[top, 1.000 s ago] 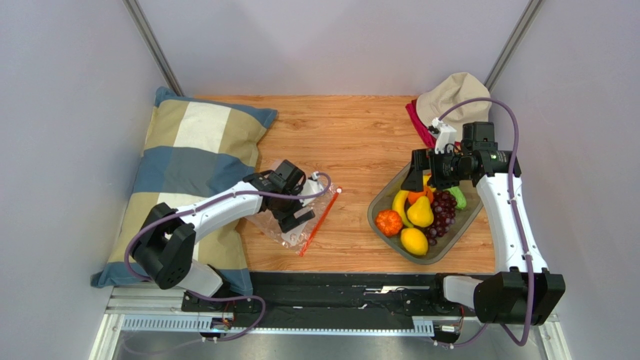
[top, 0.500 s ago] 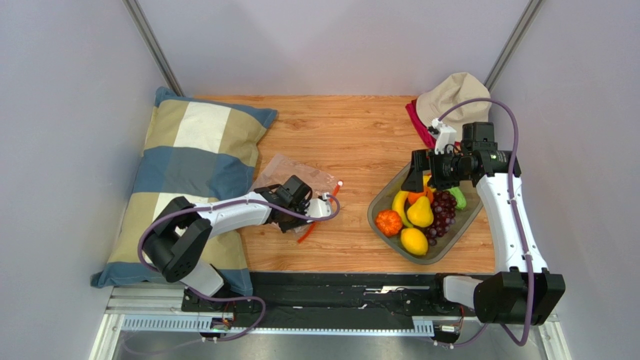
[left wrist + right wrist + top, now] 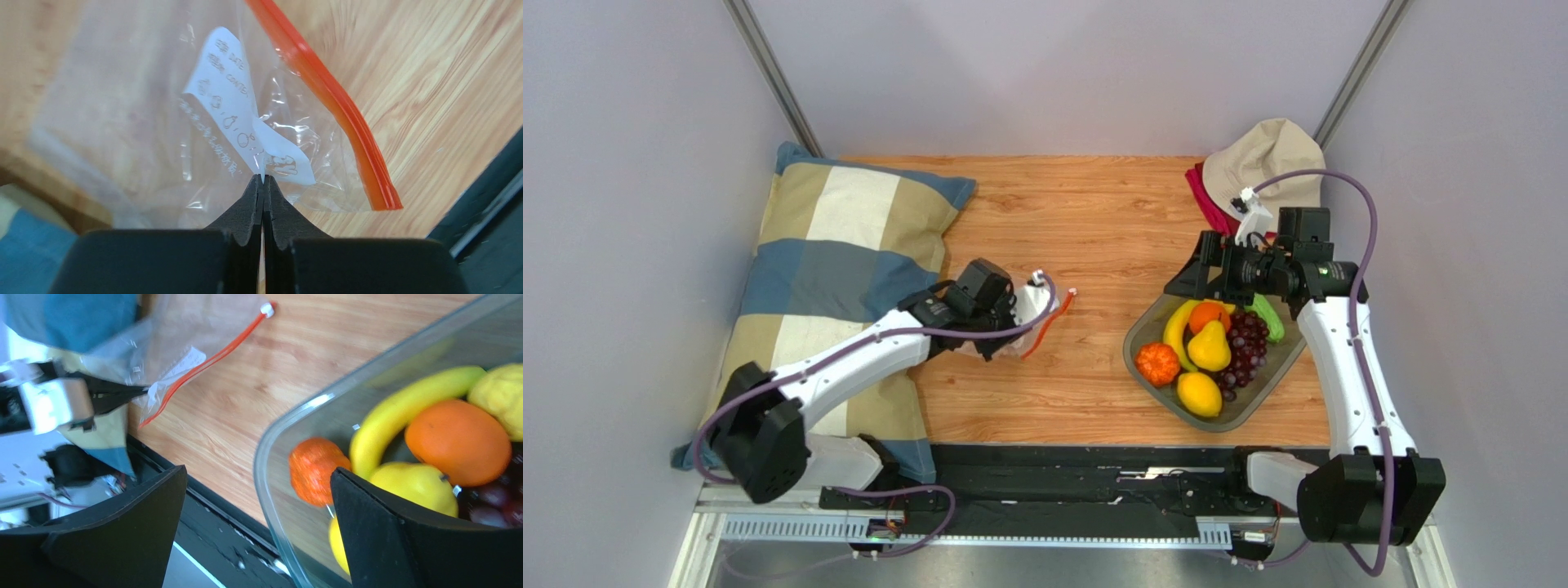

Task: Place the food in the zip-top bag and seal the zipper
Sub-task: Pick up the zipper food storage bag at the center of the board.

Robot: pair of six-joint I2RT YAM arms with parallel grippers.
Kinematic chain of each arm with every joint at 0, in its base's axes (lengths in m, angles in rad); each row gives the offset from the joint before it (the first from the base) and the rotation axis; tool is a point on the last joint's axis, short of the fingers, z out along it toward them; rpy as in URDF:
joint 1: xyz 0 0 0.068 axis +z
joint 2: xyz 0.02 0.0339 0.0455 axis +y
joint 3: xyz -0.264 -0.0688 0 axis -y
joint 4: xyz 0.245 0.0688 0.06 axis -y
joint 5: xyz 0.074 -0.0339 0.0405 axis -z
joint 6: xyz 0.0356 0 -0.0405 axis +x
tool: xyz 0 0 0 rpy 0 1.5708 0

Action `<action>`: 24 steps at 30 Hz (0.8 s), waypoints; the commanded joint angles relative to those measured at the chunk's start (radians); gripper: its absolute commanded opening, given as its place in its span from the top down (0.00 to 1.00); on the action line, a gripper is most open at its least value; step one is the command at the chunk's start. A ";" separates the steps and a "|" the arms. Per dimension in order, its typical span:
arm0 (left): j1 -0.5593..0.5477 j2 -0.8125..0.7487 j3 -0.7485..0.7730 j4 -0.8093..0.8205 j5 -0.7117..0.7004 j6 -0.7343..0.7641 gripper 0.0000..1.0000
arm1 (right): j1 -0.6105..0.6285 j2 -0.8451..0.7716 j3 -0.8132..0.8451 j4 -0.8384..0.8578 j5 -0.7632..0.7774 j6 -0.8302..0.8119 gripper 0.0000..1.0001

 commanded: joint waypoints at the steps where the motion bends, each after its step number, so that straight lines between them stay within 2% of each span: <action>1: 0.015 -0.142 0.101 -0.012 0.057 -0.177 1.00 | 0.028 -0.012 -0.048 0.296 -0.099 0.302 0.10; 9: 0.087 -0.199 0.219 -0.029 0.057 -0.347 1.00 | 0.186 0.073 -0.038 0.523 -0.116 0.601 0.19; 13: 0.087 -0.256 0.201 0.032 0.093 -0.369 1.00 | 0.261 0.106 -0.071 0.644 -0.096 0.741 0.25; 14: 0.087 -0.276 0.194 0.041 0.112 -0.378 1.00 | 0.274 0.122 -0.075 0.684 -0.093 0.794 0.29; 19: 0.087 -0.302 0.176 0.058 0.132 -0.445 1.00 | 0.337 0.182 -0.079 0.753 -0.081 0.922 0.40; 24: 0.087 -0.345 0.132 0.107 0.166 -0.444 1.00 | 0.370 0.256 -0.065 0.831 -0.087 1.025 0.43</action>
